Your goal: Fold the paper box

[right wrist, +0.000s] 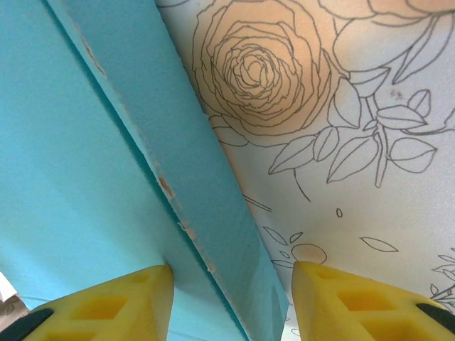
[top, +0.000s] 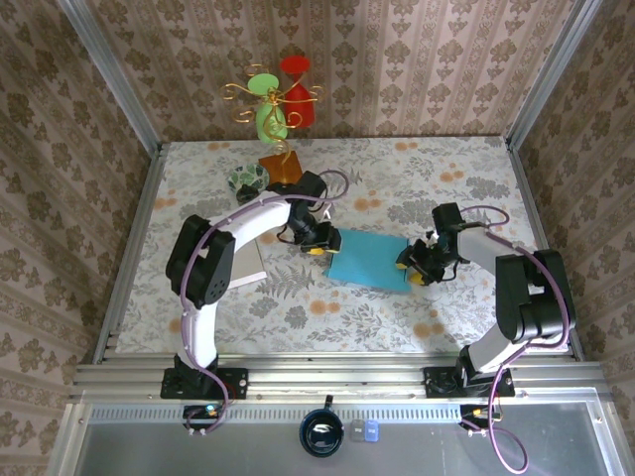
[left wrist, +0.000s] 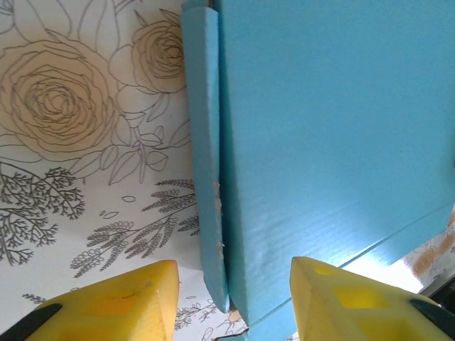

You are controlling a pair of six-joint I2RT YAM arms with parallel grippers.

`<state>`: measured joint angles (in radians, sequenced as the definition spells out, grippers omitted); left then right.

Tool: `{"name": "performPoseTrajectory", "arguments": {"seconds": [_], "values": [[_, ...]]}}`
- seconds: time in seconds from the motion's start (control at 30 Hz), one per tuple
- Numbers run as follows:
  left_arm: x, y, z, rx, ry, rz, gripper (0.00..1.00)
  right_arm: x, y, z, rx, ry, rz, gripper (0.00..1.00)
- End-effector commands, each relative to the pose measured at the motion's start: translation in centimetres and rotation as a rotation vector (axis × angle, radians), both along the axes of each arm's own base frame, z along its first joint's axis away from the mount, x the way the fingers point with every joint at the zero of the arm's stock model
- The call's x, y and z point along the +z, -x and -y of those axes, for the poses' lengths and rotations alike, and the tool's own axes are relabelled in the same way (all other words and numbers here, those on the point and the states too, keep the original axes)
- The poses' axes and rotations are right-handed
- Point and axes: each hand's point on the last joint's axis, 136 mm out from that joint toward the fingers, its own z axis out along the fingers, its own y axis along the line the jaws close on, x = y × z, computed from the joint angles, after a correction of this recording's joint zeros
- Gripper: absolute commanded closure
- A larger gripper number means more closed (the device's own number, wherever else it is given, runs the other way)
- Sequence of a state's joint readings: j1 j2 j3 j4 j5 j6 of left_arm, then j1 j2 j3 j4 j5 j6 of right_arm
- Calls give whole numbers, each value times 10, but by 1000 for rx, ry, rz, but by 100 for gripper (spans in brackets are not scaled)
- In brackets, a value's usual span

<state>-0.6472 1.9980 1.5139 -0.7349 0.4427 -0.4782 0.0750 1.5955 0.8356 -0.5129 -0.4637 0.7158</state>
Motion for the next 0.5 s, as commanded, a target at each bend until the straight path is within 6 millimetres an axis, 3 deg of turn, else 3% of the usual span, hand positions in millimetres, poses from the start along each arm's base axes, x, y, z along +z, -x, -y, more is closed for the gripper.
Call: {"name": "performPoseTrajectory", "arguments": {"seconds": [0.0,0.47], "values": [[-3,2,2,-8,25,-14,55,-6,0,5,5,27,-23,52],[-29,13,3,-7,27,-53,58,-6,-2,6,6,19,-20,52]]}}
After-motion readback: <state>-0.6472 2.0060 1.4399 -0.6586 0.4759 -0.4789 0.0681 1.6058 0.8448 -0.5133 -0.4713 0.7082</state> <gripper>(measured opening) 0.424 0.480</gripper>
